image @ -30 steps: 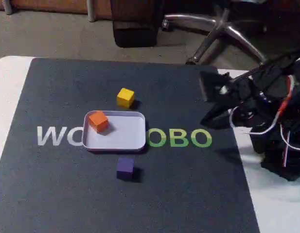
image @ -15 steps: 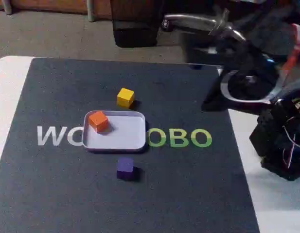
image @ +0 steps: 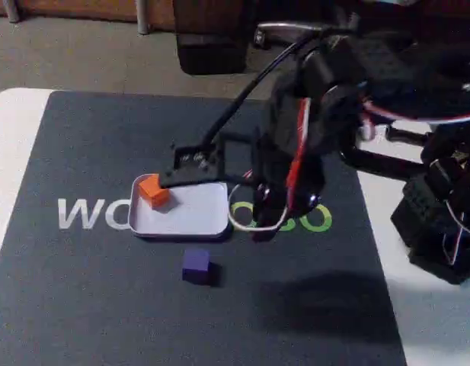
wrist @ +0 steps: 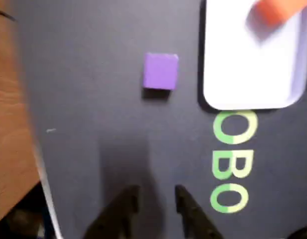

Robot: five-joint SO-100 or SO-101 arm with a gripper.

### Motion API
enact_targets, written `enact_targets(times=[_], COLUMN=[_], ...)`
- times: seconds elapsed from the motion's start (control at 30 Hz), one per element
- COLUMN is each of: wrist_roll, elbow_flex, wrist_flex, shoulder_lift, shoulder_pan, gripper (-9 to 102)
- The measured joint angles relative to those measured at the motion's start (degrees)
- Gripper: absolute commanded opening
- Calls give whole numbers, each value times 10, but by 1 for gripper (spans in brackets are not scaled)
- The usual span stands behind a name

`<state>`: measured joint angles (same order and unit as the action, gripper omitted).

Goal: Move blocks one by one until all three blocks are in the tray.

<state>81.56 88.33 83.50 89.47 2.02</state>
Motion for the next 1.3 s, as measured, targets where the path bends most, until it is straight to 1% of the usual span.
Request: enact_targets(times=[0.3,0.43,0.67,1.0,1.3], wrist_roll=[0,0,-20,-20,-13], elbow_flex=[0,-34,-115,-126,-159], wrist_flex=[-72,-89,-91,-91,-91], shoulder_lift=[-75,-118,-207,-223,-279], shoulder_pan=[-2,-20,-45,-54,-53], gripper=[16,17,18,20,22])
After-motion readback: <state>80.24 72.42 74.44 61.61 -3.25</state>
